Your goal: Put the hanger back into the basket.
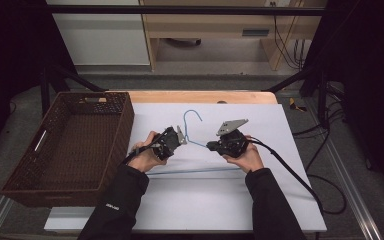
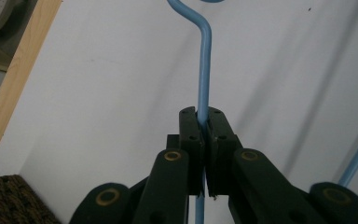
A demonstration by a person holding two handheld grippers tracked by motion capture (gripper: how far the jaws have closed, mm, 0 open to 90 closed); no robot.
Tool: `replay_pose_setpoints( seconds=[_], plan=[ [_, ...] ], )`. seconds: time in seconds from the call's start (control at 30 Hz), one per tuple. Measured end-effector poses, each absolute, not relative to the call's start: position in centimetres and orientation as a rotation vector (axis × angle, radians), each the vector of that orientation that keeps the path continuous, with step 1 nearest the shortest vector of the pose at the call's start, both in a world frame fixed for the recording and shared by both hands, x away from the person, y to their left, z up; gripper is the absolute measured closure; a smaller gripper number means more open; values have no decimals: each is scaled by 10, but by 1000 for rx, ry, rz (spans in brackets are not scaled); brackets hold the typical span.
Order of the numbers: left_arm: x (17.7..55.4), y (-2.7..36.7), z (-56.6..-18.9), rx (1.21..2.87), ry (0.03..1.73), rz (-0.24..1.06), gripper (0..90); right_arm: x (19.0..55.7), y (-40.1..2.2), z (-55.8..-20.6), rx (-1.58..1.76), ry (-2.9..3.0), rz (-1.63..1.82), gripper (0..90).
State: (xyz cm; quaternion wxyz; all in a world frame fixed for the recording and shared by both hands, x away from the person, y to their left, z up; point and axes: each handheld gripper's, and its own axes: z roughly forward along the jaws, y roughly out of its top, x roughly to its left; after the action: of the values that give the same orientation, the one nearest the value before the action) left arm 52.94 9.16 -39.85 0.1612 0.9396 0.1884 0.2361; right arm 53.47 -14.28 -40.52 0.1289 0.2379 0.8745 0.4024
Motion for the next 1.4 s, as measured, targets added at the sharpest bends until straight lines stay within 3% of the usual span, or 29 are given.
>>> replay_pose_setpoints(
  seconds=[0.17,0.37,0.43,0.53,0.6,0.67,0.77,0.9,1.4],
  plan=[
    [518,89,-380,2650,567,694,870,527,-153,-390,717,2494,1233,831],
    [511,88,-367,2624,627,734,870,512,-178,-371,799,2368,1322,651],
    [510,88,-367,2618,638,735,870,510,-181,-371,805,2356,1326,629],
    [508,89,-363,2594,693,749,870,499,-197,-370,871,2265,1382,451],
    [508,89,-362,2583,710,753,870,496,-201,-371,892,2242,1387,405],
    [507,89,-358,2548,751,761,870,484,-215,-372,925,2180,1380,292],
    [506,89,-355,2524,783,769,870,476,-225,-373,943,2149,1387,259],
    [502,88,-346,2484,809,796,870,460,-245,-379,1017,2095,1403,141],
    [498,104,-304,2462,879,736,870,433,-278,-403,1170,2028,1370,51]
  ],
)
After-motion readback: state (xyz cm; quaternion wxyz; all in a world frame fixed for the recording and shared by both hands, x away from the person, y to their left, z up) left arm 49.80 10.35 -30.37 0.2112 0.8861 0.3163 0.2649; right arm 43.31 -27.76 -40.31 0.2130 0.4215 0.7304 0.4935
